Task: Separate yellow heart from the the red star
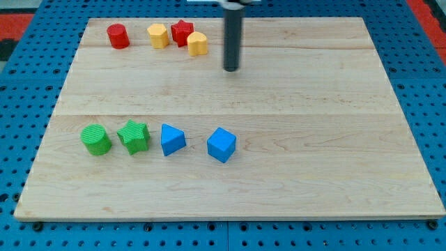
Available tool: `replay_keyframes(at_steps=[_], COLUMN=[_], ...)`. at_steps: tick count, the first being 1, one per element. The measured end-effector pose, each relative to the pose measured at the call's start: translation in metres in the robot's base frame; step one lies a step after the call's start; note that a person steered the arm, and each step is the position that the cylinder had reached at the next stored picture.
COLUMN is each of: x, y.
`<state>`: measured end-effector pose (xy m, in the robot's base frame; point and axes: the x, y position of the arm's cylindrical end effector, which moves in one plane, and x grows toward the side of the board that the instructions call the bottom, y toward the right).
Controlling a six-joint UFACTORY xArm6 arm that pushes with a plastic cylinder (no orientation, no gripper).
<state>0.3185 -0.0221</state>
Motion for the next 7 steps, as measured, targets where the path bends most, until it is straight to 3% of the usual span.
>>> replay_keyframes(at_steps=[1, 3, 5, 6, 7], x=[-0.042, -0.048, -0.054, -0.019, -0.064], y=[-0.055, -0.072, 0.046, 0.078, 0.154])
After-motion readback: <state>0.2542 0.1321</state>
